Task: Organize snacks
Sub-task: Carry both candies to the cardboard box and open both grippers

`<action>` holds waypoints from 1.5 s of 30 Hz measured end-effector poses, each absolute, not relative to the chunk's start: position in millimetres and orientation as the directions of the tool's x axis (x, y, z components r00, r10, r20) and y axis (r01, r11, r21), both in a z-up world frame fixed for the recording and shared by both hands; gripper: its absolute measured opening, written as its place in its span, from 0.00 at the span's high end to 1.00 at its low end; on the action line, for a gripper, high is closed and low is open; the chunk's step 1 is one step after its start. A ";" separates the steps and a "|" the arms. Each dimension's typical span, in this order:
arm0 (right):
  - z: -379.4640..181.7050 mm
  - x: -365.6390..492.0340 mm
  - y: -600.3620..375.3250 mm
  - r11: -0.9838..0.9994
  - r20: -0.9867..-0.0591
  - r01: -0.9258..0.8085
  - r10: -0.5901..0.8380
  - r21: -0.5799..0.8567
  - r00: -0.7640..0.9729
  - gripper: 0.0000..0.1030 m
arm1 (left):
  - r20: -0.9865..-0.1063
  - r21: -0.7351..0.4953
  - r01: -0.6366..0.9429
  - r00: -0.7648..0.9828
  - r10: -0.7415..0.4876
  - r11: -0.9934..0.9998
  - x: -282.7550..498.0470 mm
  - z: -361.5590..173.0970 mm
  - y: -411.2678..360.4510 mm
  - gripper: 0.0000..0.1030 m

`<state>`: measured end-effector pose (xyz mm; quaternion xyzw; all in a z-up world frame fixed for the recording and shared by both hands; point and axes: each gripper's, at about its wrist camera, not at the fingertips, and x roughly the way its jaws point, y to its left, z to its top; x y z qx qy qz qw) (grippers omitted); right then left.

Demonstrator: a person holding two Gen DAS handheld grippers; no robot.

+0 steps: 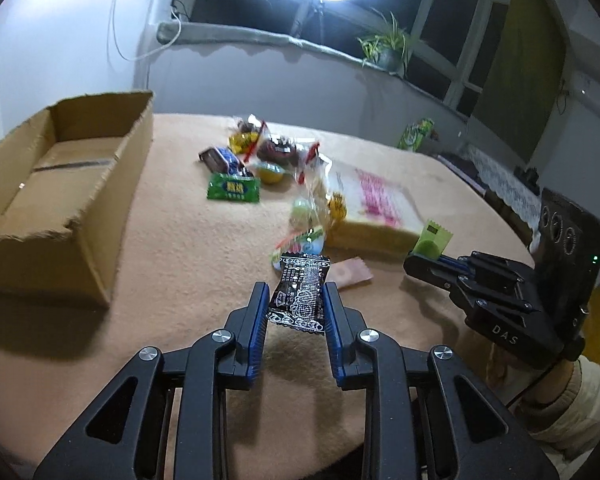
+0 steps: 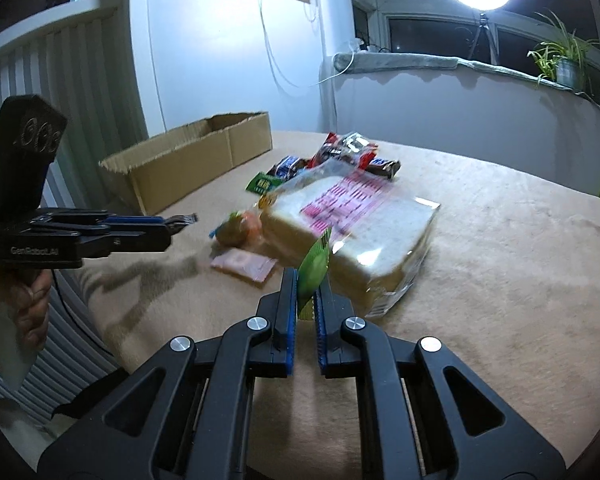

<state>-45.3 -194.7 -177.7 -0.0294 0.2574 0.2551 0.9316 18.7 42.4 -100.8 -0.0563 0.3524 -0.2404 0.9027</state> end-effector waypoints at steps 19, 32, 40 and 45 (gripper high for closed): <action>-127.0 -22.8 -156.3 0.854 -0.467 -0.511 0.494 0.100 0.733 0.92 | -0.500 -0.200 0.245 0.807 -0.314 0.949 20.0 -31.5 117.0 0.76; -111.2 19.3 10.7 0.684 -0.507 -0.726 0.652 0.072 0.564 0.92 | -0.522 -0.223 0.089 0.830 -0.196 0.971 55.6 -53.6 187.9 0.76; -115.9 34.0 37.3 0.711 -0.511 -0.703 0.616 0.033 0.599 0.28 | -0.556 -0.194 0.023 0.821 -0.129 0.981 74.8 -63.2 198.6 0.30; -122.1 13.3 12.0 0.750 -0.503 -0.660 0.583 0.031 0.639 0.28 | -0.545 -0.178 0.026 0.830 -0.120 0.984 58.9 -62.0 192.8 0.27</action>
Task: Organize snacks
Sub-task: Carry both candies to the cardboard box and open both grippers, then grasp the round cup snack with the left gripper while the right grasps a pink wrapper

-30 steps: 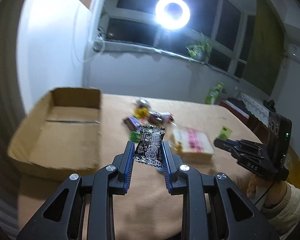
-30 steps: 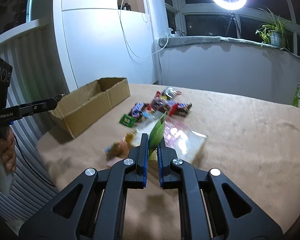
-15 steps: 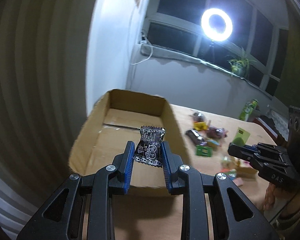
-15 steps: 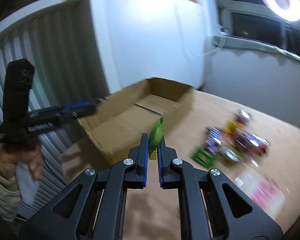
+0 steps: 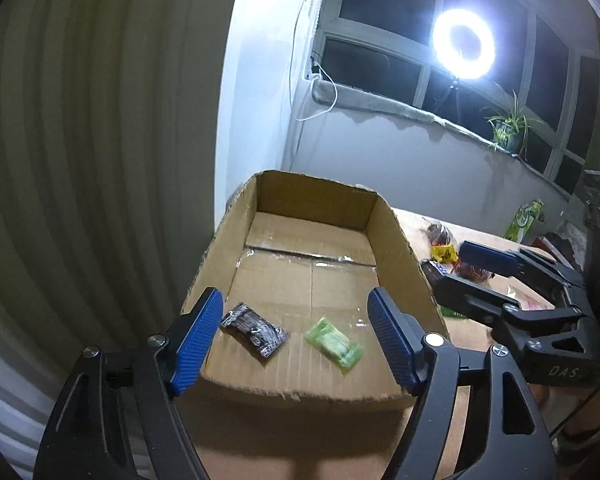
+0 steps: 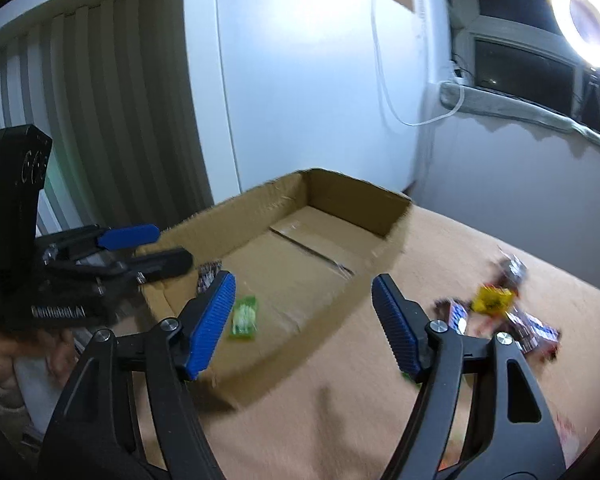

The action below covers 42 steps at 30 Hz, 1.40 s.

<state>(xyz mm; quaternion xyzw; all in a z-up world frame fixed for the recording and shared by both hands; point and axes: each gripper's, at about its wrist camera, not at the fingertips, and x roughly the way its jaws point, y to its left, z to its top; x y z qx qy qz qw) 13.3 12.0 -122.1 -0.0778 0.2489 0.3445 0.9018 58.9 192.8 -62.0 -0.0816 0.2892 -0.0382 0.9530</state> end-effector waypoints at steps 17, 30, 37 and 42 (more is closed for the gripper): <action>-137.0 -49.0 -43.7 0.763 -0.496 -0.642 0.587 0.076 0.639 0.28 | -0.517 -0.170 0.058 0.845 -0.139 0.984 20.8 -30.1 156.4 0.25; -180.9 -83.5 -105.4 0.829 -0.567 -0.553 0.497 0.085 0.657 0.28 | -0.542 -0.157 0.187 0.804 -0.243 0.970 18.5 -36.1 93.1 0.24; -188.3 -81.0 -119.1 0.842 -0.565 -0.533 0.482 0.087 0.669 0.28 | -0.575 -0.170 0.267 0.754 -0.316 0.948 24.8 -51.0 57.9 0.24; -195.2 -74.8 -120.7 0.847 -0.572 -0.527 0.469 0.074 0.673 0.28 | -0.608 -0.204 0.324 0.698 -0.379 0.924 35.0 -69.3 34.8 0.24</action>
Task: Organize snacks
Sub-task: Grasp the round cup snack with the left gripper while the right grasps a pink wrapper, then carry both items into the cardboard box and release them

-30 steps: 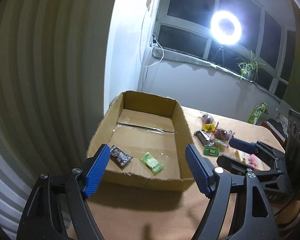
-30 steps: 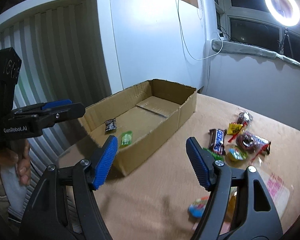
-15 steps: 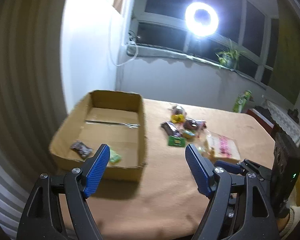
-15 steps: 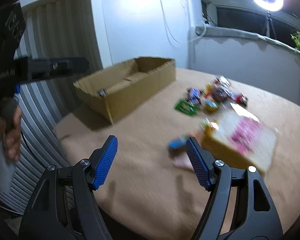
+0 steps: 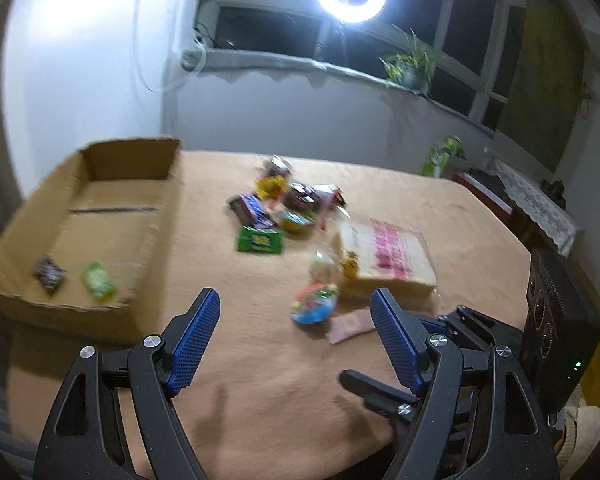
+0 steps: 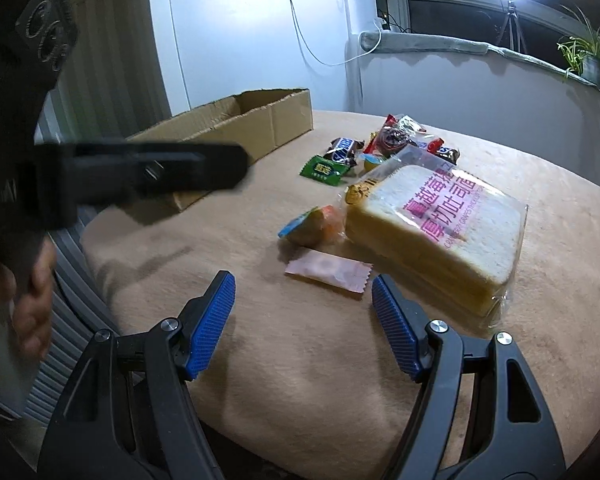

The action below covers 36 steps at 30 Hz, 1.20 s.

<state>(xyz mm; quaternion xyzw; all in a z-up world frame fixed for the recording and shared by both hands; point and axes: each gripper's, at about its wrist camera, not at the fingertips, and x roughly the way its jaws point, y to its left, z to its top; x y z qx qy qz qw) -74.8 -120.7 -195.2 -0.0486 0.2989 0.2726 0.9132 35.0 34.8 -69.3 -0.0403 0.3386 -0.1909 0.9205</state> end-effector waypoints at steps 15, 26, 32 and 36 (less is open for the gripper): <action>-204.7 -58.4 -108.1 0.822 -0.542 -0.568 0.456 -0.049 0.706 0.35 | -0.673 -0.295 0.400 0.558 -0.486 0.868 82.7 -112.8 8.7 0.55; -201.4 -60.1 -104.3 0.801 -0.541 -0.594 0.470 -0.071 0.698 0.60 | -0.658 -0.327 0.374 0.569 -0.493 0.868 76.4 -116.1 24.9 0.78; -198.9 -61.2 -107.2 0.808 -0.537 -0.588 0.476 -0.046 0.697 0.61 | -0.626 -0.356 0.353 0.598 -0.501 0.865 64.6 -106.0 39.2 0.78; -193.5 -65.2 -107.2 0.812 -0.524 -0.581 0.472 -0.054 0.709 0.61 | -0.605 -0.354 0.353 0.620 -0.500 0.866 53.3 -92.3 47.3 0.78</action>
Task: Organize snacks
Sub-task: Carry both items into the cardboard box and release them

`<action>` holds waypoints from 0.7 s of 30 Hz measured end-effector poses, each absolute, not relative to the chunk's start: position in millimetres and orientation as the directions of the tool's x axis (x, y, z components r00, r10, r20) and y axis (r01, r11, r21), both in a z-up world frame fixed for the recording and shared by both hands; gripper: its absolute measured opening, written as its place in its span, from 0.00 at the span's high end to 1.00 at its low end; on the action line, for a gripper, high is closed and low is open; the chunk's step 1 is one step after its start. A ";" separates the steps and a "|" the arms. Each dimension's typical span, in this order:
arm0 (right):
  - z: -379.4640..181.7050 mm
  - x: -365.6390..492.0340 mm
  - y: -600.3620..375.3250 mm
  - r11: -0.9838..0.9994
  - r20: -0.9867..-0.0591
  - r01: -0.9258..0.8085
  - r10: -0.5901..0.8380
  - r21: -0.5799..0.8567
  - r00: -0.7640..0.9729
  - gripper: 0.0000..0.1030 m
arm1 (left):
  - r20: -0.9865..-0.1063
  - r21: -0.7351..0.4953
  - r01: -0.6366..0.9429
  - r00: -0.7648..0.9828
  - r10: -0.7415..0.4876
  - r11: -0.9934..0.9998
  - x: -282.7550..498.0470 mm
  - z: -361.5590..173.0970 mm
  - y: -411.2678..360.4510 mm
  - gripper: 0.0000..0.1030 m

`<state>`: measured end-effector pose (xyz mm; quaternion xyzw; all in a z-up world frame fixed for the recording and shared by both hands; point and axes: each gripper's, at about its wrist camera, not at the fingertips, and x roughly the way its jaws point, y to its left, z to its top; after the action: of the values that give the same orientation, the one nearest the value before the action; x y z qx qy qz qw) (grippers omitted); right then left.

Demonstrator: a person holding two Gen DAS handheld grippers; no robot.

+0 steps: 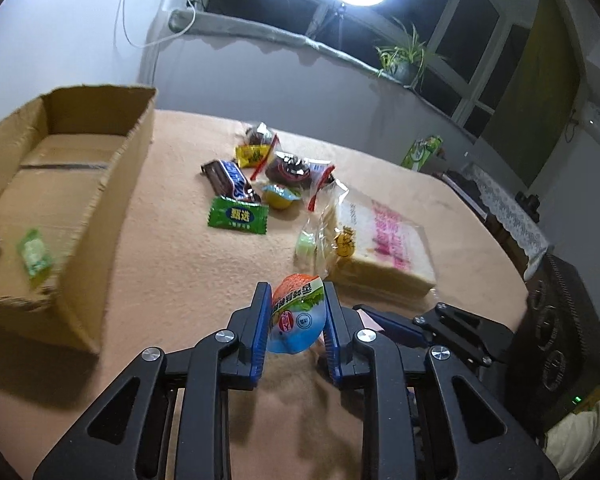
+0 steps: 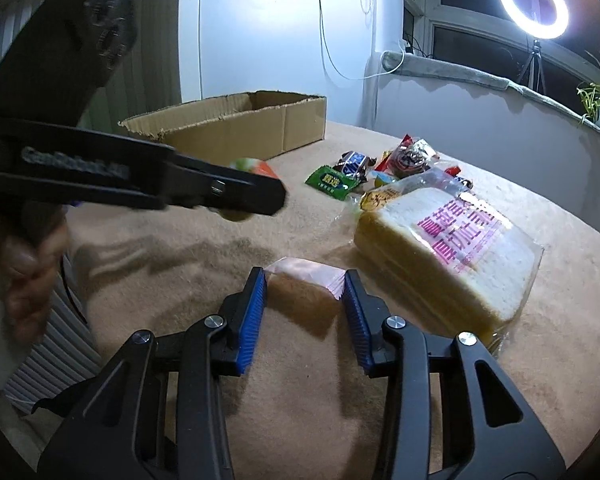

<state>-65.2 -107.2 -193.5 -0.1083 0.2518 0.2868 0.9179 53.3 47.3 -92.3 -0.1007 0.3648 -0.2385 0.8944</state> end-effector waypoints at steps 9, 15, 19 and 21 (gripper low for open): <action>-172.4 -80.6 -109.3 0.822 -0.487 -0.564 0.462 -0.078 0.741 0.61 | -0.560 -0.317 0.350 0.681 -0.472 0.881 35.1 -66.3 58.1 0.78; -154.8 -90.2 -107.7 0.823 -0.457 -0.561 0.466 -0.091 0.758 0.61 | -0.521 -0.296 0.324 0.733 -0.437 0.898 20.8 -48.7 77.7 0.78; -143.8 -92.8 -100.2 0.817 -0.444 -0.569 0.479 -0.091 0.757 0.61 | -0.500 -0.297 0.279 0.769 -0.398 0.913 14.0 -41.7 99.0 0.78; -138.7 -92.7 -95.0 0.812 -0.437 -0.575 0.483 -0.099 0.758 0.61 | -0.488 -0.296 0.259 0.786 -0.379 0.919 12.0 -38.5 108.4 0.78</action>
<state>-92.7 -95.0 -138.7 -0.1142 0.2001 0.2842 0.9307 12.0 108.4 -38.5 -0.1073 0.2793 -0.1700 0.9389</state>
